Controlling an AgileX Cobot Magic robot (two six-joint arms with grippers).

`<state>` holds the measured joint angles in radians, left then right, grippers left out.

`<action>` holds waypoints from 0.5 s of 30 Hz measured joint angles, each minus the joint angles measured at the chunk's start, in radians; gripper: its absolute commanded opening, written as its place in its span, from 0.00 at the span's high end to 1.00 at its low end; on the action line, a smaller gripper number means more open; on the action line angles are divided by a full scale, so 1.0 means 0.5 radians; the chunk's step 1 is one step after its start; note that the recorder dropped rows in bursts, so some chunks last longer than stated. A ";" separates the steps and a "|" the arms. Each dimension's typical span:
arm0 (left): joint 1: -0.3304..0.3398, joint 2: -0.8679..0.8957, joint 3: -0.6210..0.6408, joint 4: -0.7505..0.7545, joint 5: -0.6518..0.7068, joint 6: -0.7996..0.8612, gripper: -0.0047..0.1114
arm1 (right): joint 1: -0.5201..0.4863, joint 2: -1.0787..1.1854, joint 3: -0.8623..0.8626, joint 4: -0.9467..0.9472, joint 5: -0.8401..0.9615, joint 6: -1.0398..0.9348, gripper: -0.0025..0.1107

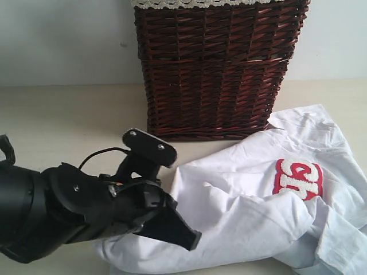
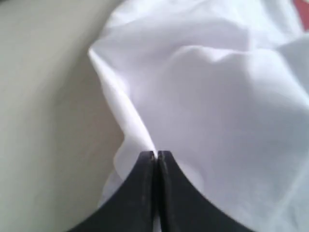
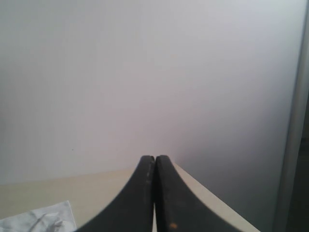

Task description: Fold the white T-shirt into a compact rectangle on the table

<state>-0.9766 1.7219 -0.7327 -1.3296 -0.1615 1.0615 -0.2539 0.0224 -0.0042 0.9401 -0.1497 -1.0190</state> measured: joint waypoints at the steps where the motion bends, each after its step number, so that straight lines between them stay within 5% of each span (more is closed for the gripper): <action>1: -0.049 -0.025 0.000 0.056 -0.015 0.046 0.96 | 0.000 0.000 0.000 0.000 0.000 0.000 0.98; 15: -0.816 -0.124 0.000 0.183 -0.165 0.258 0.96 | 0.000 0.000 0.000 0.000 0.000 0.000 0.98</action>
<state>-1.3844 1.6597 -0.7327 -1.2383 -0.2440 1.1903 -0.2539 0.0224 -0.0042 0.9401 -0.1497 -1.0190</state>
